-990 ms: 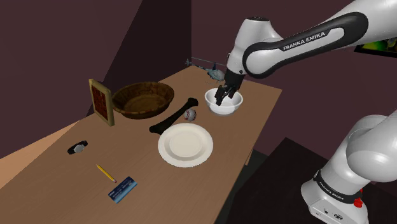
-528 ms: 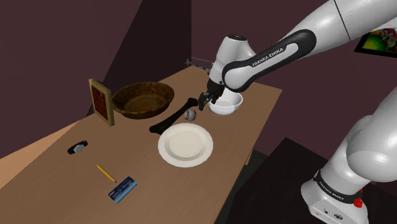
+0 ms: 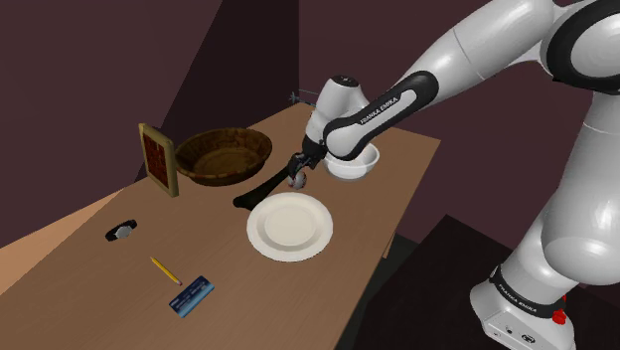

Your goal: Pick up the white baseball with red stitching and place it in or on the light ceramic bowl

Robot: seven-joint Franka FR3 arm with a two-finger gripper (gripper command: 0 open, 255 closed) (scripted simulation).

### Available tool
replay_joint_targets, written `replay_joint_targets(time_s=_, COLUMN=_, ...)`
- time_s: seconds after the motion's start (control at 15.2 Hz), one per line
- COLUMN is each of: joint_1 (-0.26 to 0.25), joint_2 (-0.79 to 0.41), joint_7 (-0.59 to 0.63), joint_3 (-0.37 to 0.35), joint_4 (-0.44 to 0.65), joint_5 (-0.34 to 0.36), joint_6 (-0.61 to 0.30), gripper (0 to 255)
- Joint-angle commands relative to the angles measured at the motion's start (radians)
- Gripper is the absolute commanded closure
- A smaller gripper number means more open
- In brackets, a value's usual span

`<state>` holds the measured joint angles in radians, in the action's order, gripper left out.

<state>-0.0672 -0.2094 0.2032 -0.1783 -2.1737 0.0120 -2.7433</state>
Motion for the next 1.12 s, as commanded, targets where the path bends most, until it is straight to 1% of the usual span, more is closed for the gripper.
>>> replay_joint_targets(time_s=0.0, joint_1=-0.006, joint_2=-0.030, joint_7=0.010, joint_3=0.004, joint_4=0.013, joint_5=0.011, joint_6=-0.019, gripper=0)
replay_joint_targets(time_s=0.26, joint_1=-0.017, joint_2=-0.093, joint_7=0.025, joint_3=0.015, joint_4=0.036, joint_5=0.031, joint_6=-0.058, gripper=0)
replay_joint_targets(time_s=0.79, joint_1=-0.017, joint_2=-0.093, joint_7=0.025, joint_3=0.015, joint_4=0.036, joint_5=0.031, joint_6=-0.058, gripper=0)
replay_joint_targets(time_s=0.86, joint_1=-0.017, joint_2=-0.093, joint_7=0.025, joint_3=0.015, joint_4=0.036, joint_5=0.031, joint_6=-0.058, gripper=255)
replay_joint_targets(time_s=1.06, joint_1=-0.017, joint_2=-0.092, joint_7=0.025, joint_3=0.015, joint_4=0.035, joint_5=0.031, joint_6=-0.058, gripper=255)
